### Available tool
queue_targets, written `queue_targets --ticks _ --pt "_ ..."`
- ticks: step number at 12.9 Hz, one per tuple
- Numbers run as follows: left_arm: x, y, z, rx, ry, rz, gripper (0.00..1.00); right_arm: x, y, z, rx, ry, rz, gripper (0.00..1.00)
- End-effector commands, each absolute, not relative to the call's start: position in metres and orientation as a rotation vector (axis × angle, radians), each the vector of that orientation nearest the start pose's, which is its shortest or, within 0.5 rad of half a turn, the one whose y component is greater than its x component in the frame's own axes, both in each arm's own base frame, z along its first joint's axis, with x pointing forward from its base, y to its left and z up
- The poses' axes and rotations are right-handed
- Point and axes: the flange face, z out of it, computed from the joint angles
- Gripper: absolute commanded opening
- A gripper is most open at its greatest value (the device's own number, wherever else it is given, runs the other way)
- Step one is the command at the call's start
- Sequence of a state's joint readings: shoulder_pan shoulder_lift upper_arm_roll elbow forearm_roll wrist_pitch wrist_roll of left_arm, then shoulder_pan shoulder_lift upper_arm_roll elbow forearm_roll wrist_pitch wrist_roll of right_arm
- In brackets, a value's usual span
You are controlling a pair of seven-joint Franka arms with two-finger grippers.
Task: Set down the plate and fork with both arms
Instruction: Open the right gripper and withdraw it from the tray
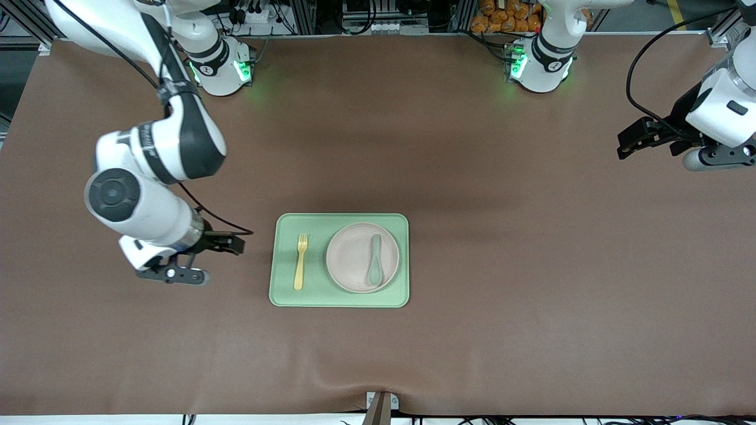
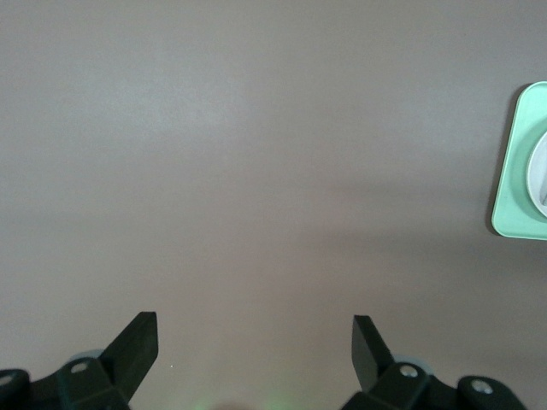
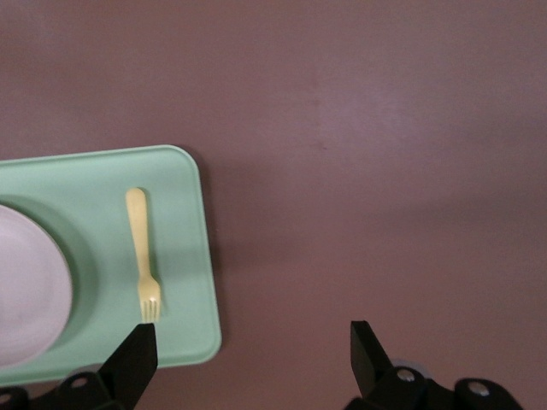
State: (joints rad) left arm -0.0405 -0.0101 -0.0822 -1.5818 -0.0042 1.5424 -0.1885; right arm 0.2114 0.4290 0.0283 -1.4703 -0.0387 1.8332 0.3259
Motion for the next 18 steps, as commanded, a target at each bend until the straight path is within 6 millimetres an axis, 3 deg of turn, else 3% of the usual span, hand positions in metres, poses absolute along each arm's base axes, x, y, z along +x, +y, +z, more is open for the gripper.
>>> queue_targets --ticks 1,4,6,11,15,16,18 --pt "0.538 -0.062 0.631 -3.138 -0.084 0.026 1.00 0.650 0.114 0.470 -3.158 -0.041 0.149 1.00" --pt "0.537 -0.058 0.633 -3.143 -0.080 0.025 1.00 0.635 0.054 0.511 -3.139 -0.206 0.197 1.00" --pt "0.537 -0.058 0.633 -3.146 -0.053 0.023 1.00 0.620 0.031 0.535 -3.126 -0.270 0.219 1.00" --pt "0.538 -0.057 0.633 -3.145 -0.036 0.023 1.00 0.579 0.027 0.598 -3.098 -0.228 0.182 1.00" --pt "0.537 -0.056 0.634 -3.146 -0.041 0.021 1.00 0.530 0.033 0.613 -3.122 -0.106 0.130 1.00" --pt "0.538 -0.052 0.634 -3.146 -0.050 0.020 1.00 0.524 0.030 0.617 -3.124 -0.094 0.142 1.00" --pt "0.538 -0.052 0.634 -3.146 -0.053 0.023 1.00 0.530 0.017 0.629 -3.129 -0.082 0.099 1.00"
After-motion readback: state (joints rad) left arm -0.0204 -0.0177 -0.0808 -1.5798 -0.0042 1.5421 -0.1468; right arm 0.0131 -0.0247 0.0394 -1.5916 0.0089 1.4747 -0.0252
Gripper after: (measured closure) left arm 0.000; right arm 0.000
